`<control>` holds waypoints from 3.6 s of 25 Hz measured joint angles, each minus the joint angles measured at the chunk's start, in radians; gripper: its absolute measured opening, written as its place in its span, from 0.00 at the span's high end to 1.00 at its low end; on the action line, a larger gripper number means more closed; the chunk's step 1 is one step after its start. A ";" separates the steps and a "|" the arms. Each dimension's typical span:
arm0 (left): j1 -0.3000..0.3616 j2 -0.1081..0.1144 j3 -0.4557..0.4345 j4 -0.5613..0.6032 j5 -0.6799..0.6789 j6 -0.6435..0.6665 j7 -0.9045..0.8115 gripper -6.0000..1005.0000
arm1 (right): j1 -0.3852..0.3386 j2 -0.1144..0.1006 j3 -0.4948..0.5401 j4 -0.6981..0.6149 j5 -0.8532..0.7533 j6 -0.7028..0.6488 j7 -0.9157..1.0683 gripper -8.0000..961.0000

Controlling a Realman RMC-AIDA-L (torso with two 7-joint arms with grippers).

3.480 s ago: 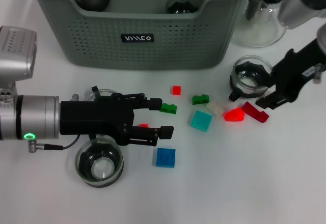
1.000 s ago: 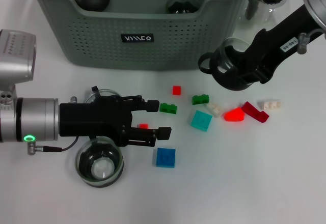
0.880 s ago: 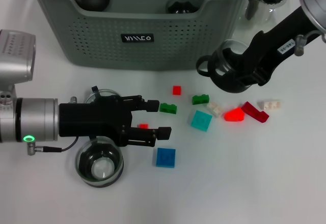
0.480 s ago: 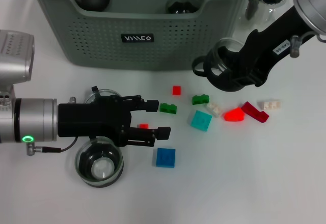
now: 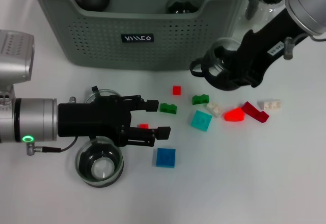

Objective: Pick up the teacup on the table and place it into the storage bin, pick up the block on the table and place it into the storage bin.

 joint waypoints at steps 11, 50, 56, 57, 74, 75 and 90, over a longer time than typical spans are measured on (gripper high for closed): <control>-0.002 0.000 0.003 0.000 0.001 0.003 -0.002 0.19 | 0.102 -0.005 0.073 -0.083 0.131 -0.050 0.097 0.93; -0.025 0.015 0.006 0.009 0.007 0.033 -0.008 0.20 | 0.488 -0.018 -0.001 0.783 -0.243 0.947 0.269 0.93; -0.025 0.015 0.005 0.007 0.008 0.032 -0.008 0.20 | 0.479 -0.001 -0.026 0.813 -0.244 0.997 0.272 0.93; -0.025 0.015 0.005 0.007 0.008 0.032 -0.008 0.20 | 0.477 0.000 -0.027 0.814 -0.244 1.000 0.273 0.93; -0.024 0.014 0.008 0.003 0.008 0.028 -0.003 0.20 | 0.461 0.003 -0.030 0.832 -0.244 1.009 0.276 0.93; -0.024 0.014 0.008 0.003 0.008 0.028 -0.002 0.20 | 0.461 0.003 -0.030 0.836 -0.244 1.009 0.276 0.93; -0.023 0.014 0.008 0.003 0.008 0.028 -0.004 0.21 | 0.452 0.003 -0.053 0.840 -0.244 1.003 0.279 0.93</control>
